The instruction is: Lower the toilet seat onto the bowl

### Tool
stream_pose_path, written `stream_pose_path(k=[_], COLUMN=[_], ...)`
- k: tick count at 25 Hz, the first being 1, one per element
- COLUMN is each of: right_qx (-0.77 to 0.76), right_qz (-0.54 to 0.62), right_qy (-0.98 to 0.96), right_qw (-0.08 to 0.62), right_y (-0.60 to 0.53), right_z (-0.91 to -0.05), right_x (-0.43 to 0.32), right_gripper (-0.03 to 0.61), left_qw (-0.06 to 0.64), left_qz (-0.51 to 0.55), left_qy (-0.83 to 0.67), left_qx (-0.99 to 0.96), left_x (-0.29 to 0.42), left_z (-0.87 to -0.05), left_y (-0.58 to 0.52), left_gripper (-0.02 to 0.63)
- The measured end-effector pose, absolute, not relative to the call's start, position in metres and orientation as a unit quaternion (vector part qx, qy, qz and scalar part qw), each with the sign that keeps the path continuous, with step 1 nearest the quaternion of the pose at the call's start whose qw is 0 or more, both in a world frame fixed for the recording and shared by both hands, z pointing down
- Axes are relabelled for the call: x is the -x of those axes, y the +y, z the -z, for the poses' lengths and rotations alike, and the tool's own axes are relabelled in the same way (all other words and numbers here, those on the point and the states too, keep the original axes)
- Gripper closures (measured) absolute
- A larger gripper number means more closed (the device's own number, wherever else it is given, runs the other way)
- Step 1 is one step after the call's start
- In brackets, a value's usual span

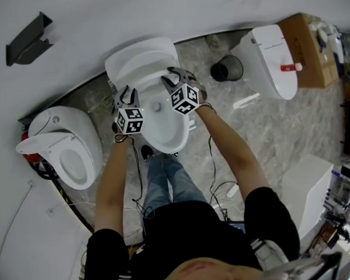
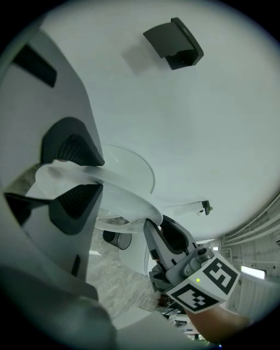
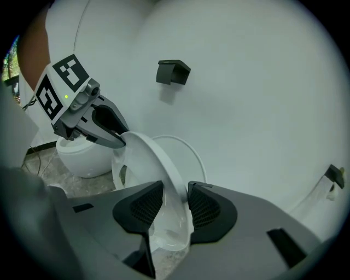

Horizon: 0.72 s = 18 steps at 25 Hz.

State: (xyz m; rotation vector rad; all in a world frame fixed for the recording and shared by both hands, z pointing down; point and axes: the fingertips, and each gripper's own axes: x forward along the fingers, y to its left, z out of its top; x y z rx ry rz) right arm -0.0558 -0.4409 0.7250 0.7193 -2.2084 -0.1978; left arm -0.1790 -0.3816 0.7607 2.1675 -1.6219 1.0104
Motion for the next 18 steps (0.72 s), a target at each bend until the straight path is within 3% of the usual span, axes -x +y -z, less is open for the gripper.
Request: stream_pose_path(k=[18], right_qx=[-0.269], right_qz=[0.046], right_qy=[-0.882], right_qw=[0.385], right_y=[-0.318], right_z=[-0.732], right_x=[0.003], right_gripper=[0.426], left_qw=[0.135], left_qz=[-0.378], left_qy=[-0.497], left_qx=[-0.769], left_x=[0.13], left_z=[-0.773], left_y=[-0.261], left_gripper=[0.492])
